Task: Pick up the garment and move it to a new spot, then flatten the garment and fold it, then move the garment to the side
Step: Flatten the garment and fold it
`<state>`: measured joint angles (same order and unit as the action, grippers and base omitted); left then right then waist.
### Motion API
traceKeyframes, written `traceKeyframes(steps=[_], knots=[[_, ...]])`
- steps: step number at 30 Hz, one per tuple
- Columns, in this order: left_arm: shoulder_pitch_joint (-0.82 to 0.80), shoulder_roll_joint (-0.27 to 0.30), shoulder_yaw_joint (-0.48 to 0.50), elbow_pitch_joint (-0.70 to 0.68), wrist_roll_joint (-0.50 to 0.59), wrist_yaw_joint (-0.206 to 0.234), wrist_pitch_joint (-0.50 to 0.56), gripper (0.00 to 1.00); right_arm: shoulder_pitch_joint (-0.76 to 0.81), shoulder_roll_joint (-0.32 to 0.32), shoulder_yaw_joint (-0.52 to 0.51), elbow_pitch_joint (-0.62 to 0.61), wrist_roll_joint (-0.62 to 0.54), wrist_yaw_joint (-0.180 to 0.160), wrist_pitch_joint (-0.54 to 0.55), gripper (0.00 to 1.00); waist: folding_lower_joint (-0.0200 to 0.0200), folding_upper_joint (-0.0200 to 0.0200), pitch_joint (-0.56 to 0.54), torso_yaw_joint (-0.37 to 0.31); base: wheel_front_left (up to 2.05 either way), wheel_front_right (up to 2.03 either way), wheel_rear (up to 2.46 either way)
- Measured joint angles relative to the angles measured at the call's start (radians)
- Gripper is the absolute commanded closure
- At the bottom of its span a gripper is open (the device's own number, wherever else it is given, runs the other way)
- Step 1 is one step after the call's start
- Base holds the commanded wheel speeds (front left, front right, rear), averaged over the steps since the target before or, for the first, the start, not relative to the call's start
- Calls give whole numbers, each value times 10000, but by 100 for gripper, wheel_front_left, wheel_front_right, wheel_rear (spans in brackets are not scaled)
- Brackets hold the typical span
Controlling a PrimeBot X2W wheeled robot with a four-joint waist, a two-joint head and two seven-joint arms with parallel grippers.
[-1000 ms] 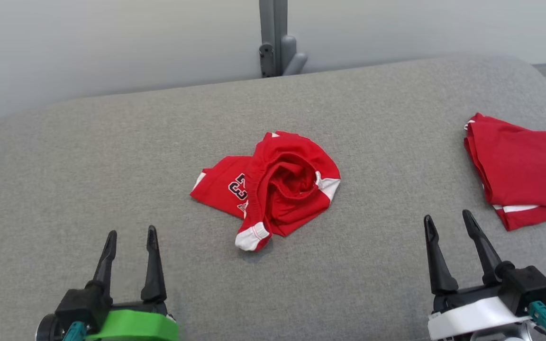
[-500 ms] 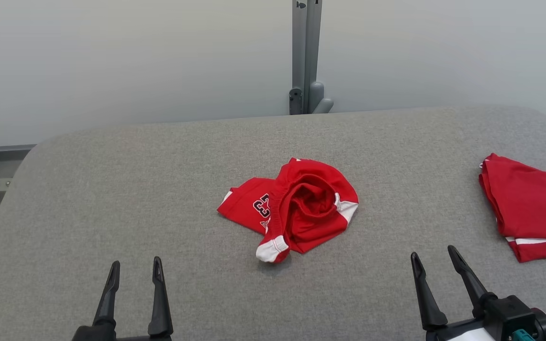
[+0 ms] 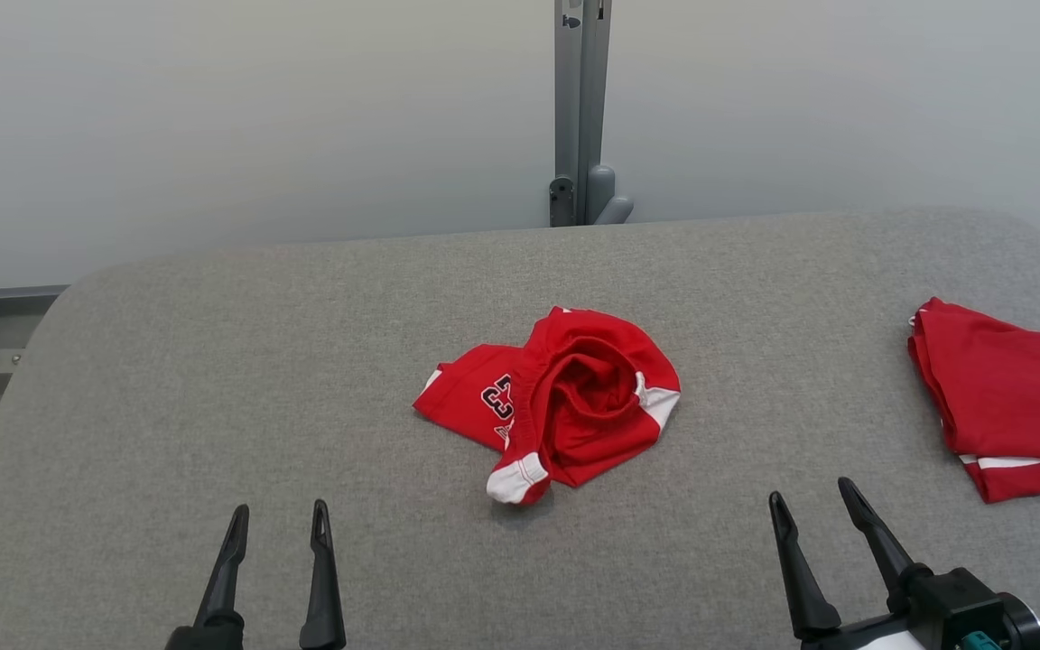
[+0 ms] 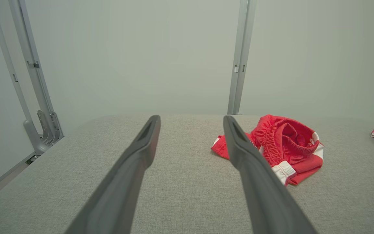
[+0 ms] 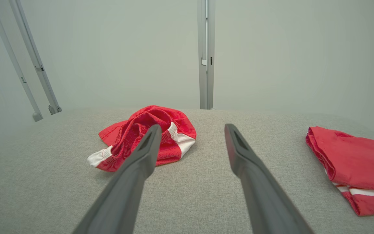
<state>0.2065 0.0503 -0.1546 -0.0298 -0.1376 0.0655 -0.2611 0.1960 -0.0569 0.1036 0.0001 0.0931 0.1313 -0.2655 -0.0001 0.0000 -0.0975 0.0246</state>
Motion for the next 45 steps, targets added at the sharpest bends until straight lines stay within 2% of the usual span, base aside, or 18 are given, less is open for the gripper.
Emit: traceKeyframes(steps=[18, 23, 28, 30, 33, 37, 42, 45], knots=[[-22, -2, -268, 44, 257, -58, 0, 0, -16, 29, -104, 25, 33, 0, 0, 0, 0, 0, 108, 115, 0, 0, 0], [-337, -2, -589, 410, -73, -384, 0, 0, -146, 50, -159, 27, 88, 2, 0, 0, 0, 0, 237, -24, 0, 0, 0], [-1208, -4, -1189, 1383, -654, -917, 2, 0, -349, 52, -587, -13, 199, 0, 0, 0, 0, 0, 437, -393, 0, 0, 0], [-1732, -4, -1655, 2006, -1133, -1193, -4, 0, -424, 56, -639, -15, 194, 0, 0, 0, 0, 0, 541, -569, 0, 0, 0], [-2673, -6, -2621, 3143, -1271, -1379, 0, 0, -476, 52, -744, -6, 173, 0, 0, 0, 0, 0, 699, -870, 0, 0, 0], [-4229, -12, -3726, 4334, -1929, -1160, 67, 0, -579, 48, -769, 15, 130, 0, 0, 0, 1, 0, 888, -1317, 0, 0, 0], [-5889, -31, -4999, 5434, -3041, -543, 1095, 0, -831, 46, -556, 17, 132, 0, 0, 0, 0, 0, 1170, -1880, 0, 0, 0], [-6719, -23, -5565, 5852, -3618, -293, 1348, 0, -1018, 42, -474, 40, 132, 0, 0, 0, 1, 0, 1393, -2194, 0, 0, 0]])
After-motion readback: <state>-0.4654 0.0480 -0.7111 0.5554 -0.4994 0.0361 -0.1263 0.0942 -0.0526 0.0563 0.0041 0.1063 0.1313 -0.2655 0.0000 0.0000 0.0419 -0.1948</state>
